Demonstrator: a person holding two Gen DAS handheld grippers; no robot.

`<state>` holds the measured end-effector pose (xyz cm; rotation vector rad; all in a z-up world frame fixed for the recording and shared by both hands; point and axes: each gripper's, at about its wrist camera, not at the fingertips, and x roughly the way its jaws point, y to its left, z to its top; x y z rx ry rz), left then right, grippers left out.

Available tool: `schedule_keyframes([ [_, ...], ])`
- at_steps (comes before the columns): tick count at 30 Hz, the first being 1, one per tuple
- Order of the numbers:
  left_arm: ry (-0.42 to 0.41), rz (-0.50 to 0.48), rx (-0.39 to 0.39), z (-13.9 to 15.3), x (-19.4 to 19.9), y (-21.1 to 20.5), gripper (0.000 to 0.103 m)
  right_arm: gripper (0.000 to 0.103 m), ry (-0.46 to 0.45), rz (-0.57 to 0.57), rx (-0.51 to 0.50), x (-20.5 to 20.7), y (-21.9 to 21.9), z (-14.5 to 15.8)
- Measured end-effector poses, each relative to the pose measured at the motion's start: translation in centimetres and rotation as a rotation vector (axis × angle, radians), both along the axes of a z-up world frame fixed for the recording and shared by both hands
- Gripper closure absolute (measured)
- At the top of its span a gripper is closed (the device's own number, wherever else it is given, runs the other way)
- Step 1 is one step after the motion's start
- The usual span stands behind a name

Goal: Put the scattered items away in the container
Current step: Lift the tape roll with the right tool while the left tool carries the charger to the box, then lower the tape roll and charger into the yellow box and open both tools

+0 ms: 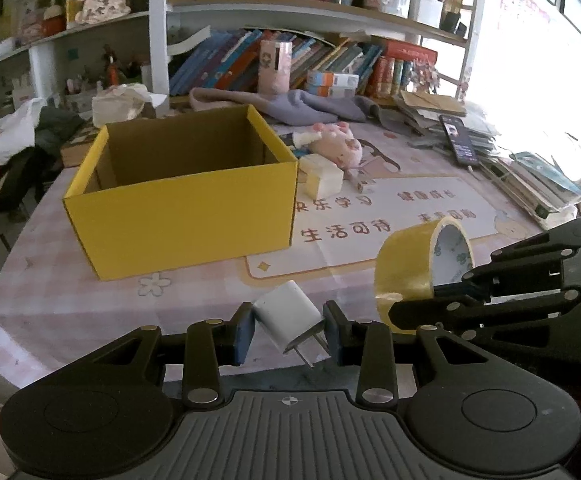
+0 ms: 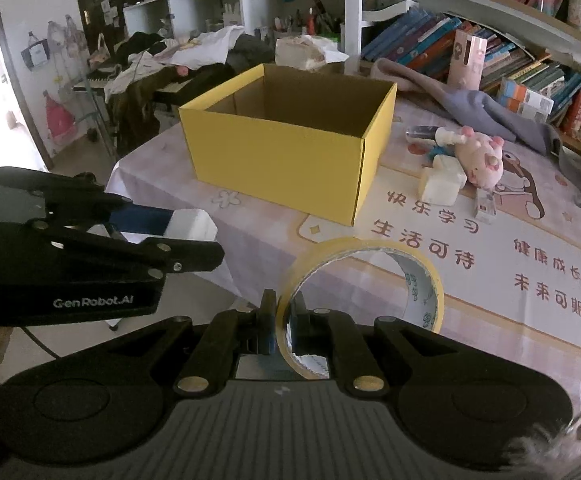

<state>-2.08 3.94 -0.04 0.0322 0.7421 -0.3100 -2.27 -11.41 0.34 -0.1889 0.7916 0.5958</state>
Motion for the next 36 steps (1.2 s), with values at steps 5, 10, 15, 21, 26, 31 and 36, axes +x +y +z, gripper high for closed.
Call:
schedule_keyframes([
  [5,-0.004,0.015,-0.006,0.1,0.2,0.4,0.068,0.097,-0.018,0.043,-0.003,0.0,0.5,0.3],
  [10,-0.001,0.058,-0.014,0.2,0.9,1.3,0.068,0.097,-0.029,0.083,-0.004,0.8,1.2,0.5],
  [15,-0.027,0.087,0.001,0.7,1.1,1.9,0.068,0.097,-0.04,0.095,0.014,2.1,1.7,0.8],
  [21,-0.12,0.151,0.031,2.3,2.1,3.0,0.068,0.097,-0.122,0.123,0.071,4.3,1.7,2.6],
  [26,-0.235,0.194,0.057,4.5,4.2,3.3,0.068,0.097,-0.227,0.166,0.118,7.6,1.8,5.2],
  [31,-0.312,0.218,0.086,6.0,7.7,3.5,0.068,0.097,-0.279,0.213,0.126,12.2,3.0,7.2],
  [36,-0.332,0.24,0.131,6.0,12.0,3.8,0.068,0.097,-0.299,0.233,0.117,17.3,4.7,7.5],
])
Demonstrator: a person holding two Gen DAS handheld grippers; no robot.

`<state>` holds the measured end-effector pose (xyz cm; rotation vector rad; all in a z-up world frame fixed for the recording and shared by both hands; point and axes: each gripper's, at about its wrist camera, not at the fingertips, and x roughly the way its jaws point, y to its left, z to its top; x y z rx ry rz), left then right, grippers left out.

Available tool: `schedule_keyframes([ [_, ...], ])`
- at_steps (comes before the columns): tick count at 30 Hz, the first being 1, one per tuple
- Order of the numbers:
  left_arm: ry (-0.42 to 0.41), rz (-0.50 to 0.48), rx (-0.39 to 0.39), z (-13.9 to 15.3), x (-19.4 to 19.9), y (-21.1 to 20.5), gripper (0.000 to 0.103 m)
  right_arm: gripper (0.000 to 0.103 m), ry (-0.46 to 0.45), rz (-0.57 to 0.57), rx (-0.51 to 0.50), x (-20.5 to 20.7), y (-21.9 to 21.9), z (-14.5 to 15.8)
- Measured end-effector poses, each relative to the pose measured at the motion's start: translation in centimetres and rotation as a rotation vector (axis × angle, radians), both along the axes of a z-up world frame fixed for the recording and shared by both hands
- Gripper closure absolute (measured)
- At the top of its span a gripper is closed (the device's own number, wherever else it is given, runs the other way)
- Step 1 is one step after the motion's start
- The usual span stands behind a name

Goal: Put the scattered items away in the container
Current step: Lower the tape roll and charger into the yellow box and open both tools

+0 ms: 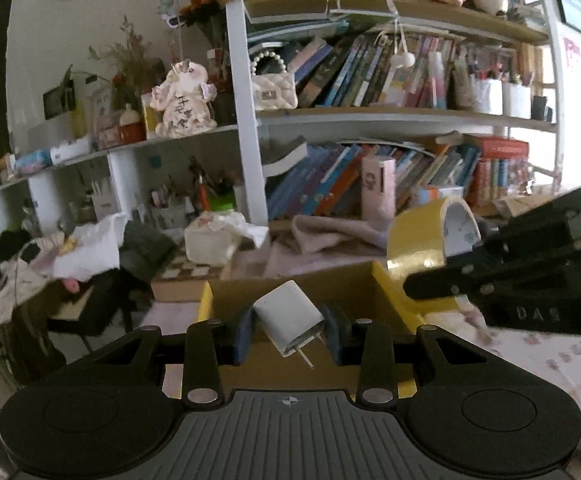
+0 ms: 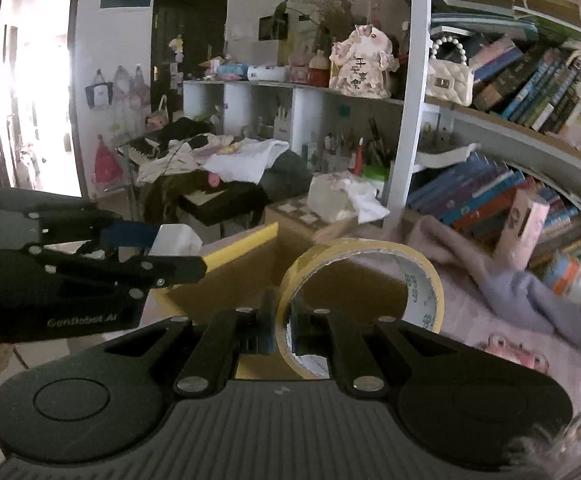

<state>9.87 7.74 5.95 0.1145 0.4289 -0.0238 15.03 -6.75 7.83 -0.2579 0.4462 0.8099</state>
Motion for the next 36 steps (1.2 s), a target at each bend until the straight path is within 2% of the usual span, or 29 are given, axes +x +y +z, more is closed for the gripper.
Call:
schedule_keyframes([
  [5,0.043,0.018,0.04,-1.3,4.0,0.2,0.068,0.097,-0.004,0.019,-0.015,4.6,2.1,-0.4],
  [9,0.107,0.026,0.063,-2.9,6.5,0.2,0.068,0.097,0.043,0.05,-0.032,7.9,4.3,-1.5],
  [16,0.255,0.005,0.079,-5.8,9.5,0.2,0.068,0.097,0.258,0.07,-0.103,12.8,7.4,-5.7],
  [23,0.406,-0.027,0.015,-8.2,11.3,0.8,0.068,0.097,0.475,0.044,-0.176,15.8,8.7,-9.9],
  [26,0.458,-0.037,0.008,-9.1,11.6,0.8,0.068,0.097,0.538,0.023,-0.198,16.5,8.8,-11.2],
  [33,0.508,-0.039,-0.008,-9.9,12.0,0.6,0.067,0.095,0.558,0.003,-0.215,16.9,8.7,-11.7],
  [35,0.502,-0.041,0.0,-9.8,11.9,0.4,0.06,0.087,0.546,0.008,-0.199,16.8,8.6,-11.5],
  [36,0.497,-0.046,0.005,-9.7,11.9,0.4,0.051,0.081,0.539,0.01,-0.188,16.7,8.5,-11.3],
])
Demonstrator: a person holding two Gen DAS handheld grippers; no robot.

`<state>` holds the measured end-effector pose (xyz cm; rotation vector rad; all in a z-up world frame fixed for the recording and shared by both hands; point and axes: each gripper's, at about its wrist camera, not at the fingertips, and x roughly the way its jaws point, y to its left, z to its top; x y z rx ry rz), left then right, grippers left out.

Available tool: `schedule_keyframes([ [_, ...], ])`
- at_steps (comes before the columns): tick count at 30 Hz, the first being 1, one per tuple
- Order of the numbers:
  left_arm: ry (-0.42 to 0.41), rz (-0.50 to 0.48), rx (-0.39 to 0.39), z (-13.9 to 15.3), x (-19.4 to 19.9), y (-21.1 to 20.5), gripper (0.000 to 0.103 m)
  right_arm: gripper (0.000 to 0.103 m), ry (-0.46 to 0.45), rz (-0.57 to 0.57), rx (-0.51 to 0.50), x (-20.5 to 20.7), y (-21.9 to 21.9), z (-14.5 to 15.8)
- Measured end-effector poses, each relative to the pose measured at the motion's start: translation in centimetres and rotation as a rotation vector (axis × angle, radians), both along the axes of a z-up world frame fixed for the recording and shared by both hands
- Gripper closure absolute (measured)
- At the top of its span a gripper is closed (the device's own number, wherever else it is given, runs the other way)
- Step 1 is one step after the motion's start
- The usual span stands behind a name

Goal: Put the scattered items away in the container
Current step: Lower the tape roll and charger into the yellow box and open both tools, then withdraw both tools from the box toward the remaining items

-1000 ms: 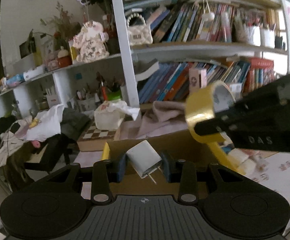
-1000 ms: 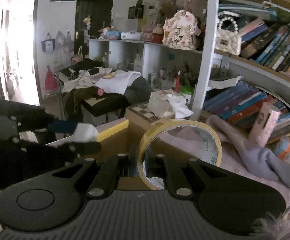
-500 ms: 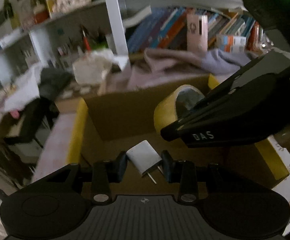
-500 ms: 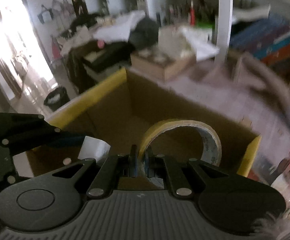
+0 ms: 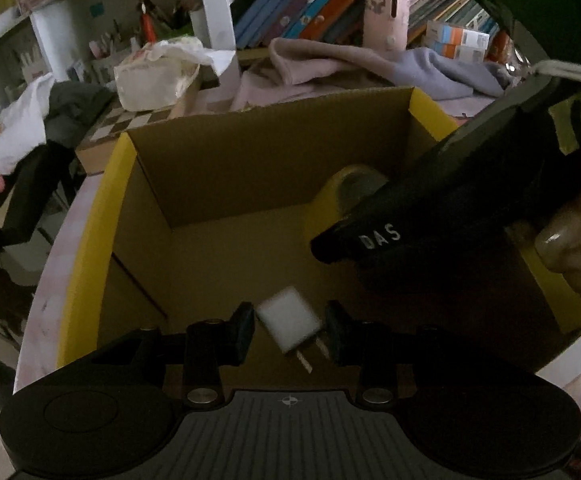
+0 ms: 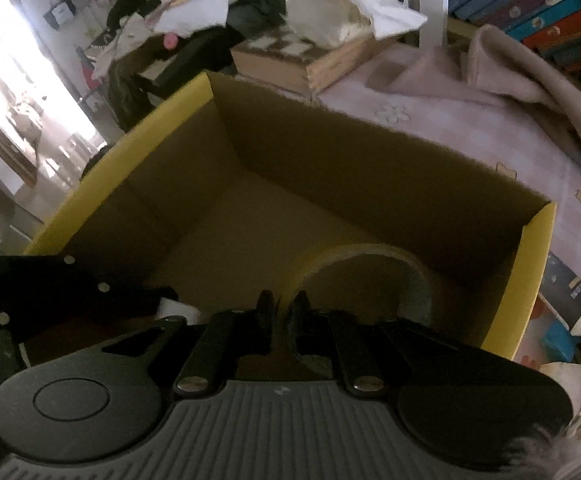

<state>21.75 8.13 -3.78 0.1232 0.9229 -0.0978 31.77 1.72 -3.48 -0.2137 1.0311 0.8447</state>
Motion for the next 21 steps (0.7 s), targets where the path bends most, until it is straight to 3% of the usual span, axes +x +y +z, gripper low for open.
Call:
schedule_keyframes([
  [1,-0.006,-0.007,0.005,0.2,-0.1,-0.1,0.039,0.071,-0.008,-0.002,0.012,-0.1,-0.2,0.3],
  [2,-0.018,-0.013,0.011,0.4,-0.3,-0.3,0.031,0.07,-0.018,-0.004,0.026,-0.4,-0.4,0.6],
  [5,-0.056,-0.029,0.02,1.3,-1.1,-0.7,0.024,0.07,-0.049,-0.007,0.069,-1.1,-1.0,2.0],
  [15,-0.204,-0.02,0.04,5.6,-5.5,-1.6,0.018,0.065,-0.191,-0.089,0.213,-5.4,-5.2,7.4],
  [21,-0.28,-0.007,0.016,7.9,-8.9,-1.8,0.015,0.061,-0.289,-0.113,0.226,-8.8,-7.4,9.5],
])
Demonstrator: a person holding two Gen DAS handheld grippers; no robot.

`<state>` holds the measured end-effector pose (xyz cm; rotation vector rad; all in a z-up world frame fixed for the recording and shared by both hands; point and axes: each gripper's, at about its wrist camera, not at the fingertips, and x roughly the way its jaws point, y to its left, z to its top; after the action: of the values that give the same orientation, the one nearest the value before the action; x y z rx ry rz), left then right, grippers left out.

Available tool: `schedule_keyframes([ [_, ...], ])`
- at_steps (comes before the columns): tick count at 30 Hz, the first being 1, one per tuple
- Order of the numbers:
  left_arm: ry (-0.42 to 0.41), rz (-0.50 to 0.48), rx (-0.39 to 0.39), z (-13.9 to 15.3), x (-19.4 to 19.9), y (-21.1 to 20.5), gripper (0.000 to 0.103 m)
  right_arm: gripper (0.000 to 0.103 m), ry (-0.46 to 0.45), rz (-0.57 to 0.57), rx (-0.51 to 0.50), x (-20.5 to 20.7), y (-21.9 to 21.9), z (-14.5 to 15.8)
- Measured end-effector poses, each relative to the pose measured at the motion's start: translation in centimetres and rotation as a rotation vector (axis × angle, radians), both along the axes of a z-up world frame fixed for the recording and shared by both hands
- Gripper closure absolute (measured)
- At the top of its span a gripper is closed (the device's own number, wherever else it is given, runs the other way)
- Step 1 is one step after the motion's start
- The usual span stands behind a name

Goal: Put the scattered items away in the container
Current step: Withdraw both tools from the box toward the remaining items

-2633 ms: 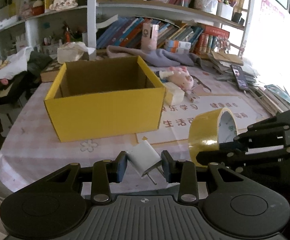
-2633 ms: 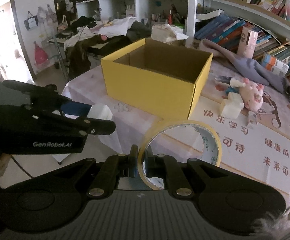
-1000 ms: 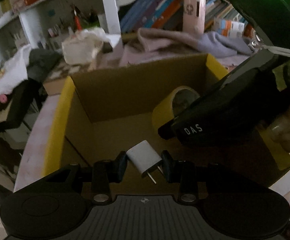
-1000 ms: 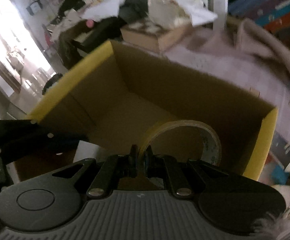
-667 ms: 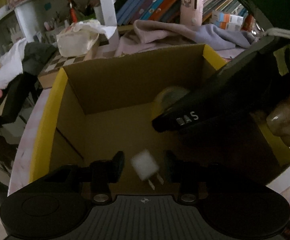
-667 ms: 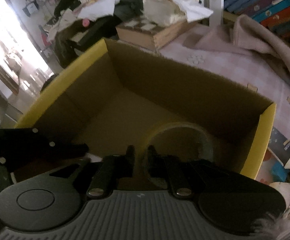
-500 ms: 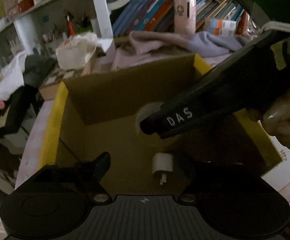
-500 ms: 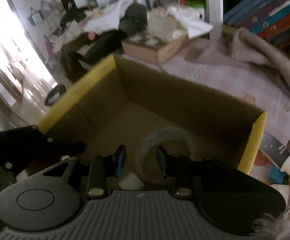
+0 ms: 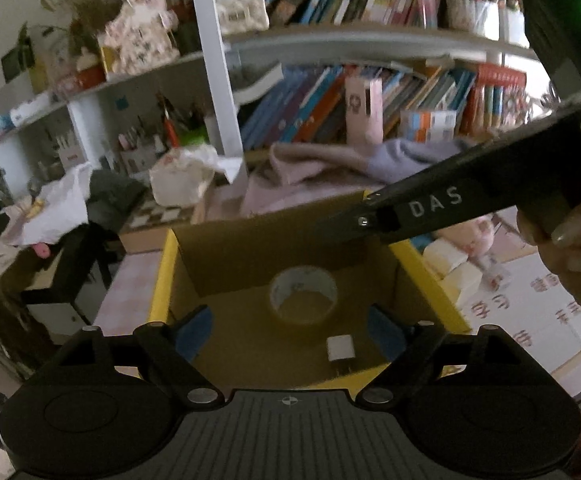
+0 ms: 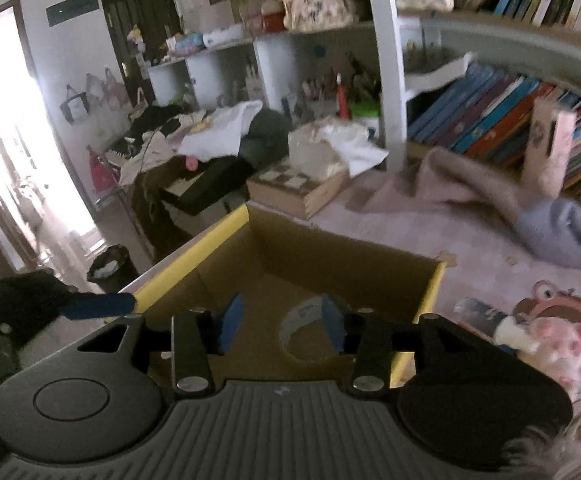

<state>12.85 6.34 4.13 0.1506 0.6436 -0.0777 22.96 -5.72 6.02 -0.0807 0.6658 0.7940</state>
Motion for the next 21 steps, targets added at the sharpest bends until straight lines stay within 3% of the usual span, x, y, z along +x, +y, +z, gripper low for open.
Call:
schedule_keyframes([
  [9,-0.075,0.039,-0.044,1.4,-5.1,0.6,0.014,0.052,-0.131,-0.116,0.008,-5.8,-3.2,1.6],
  [21,-0.093,0.005,-0.086,1.2,-10.4,0.3,0.014,0.05,-0.152,-0.289,-0.033,-13.1,-6.9,0.1],
])
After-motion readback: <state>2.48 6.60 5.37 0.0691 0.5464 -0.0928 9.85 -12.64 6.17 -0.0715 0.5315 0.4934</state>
